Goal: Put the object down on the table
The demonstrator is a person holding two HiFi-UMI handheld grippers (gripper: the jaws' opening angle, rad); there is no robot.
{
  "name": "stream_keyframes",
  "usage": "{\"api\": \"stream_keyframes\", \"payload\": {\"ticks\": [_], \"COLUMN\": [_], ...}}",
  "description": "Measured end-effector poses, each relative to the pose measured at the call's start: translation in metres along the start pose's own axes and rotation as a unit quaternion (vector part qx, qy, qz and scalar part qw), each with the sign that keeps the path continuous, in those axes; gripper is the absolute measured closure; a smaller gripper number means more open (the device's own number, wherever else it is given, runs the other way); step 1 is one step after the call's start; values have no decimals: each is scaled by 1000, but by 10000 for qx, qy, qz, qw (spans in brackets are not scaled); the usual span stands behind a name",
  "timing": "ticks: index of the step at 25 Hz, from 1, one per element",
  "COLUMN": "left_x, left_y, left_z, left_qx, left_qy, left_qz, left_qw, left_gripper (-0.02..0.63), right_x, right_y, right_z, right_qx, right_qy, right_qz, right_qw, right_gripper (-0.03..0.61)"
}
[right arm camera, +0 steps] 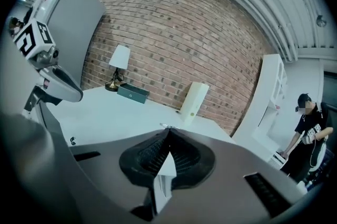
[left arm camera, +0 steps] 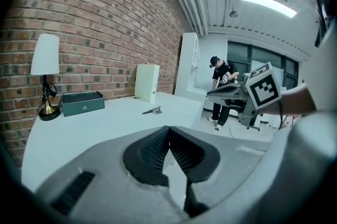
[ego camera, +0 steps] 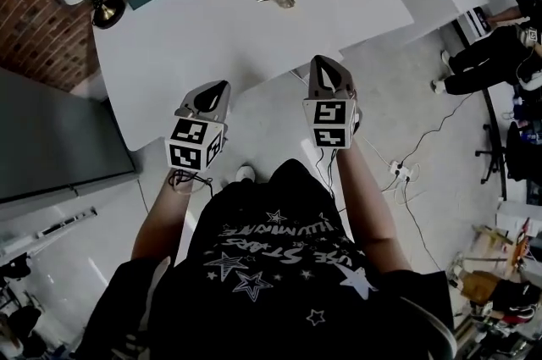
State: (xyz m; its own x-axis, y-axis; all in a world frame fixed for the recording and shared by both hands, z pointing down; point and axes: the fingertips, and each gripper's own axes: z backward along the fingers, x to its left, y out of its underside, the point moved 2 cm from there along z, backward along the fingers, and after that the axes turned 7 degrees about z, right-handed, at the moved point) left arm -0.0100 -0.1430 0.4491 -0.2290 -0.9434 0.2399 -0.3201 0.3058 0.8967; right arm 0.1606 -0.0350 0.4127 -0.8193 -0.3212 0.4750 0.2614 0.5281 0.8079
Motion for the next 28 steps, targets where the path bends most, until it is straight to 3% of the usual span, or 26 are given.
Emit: {"api": "stream_keyframes", "payload": {"ticks": [6,28], "left_x": [-33,-205], "left_y": [10,72], "left_z": [-8,45], "left_qx": [92,247], "left_qy": [211,186], "left_qz": [-116,-283], "left_qw": [9997,9991], "left_gripper": [594,594], "right_x": [-11,-30], "right_y": [23,118], "right_z": [26,195], "right_qx": [137,18], "right_qy": [74,-113], "right_qz": [-200,-809], "right_qw": [9997,9967], "right_gripper": [577,577]}}
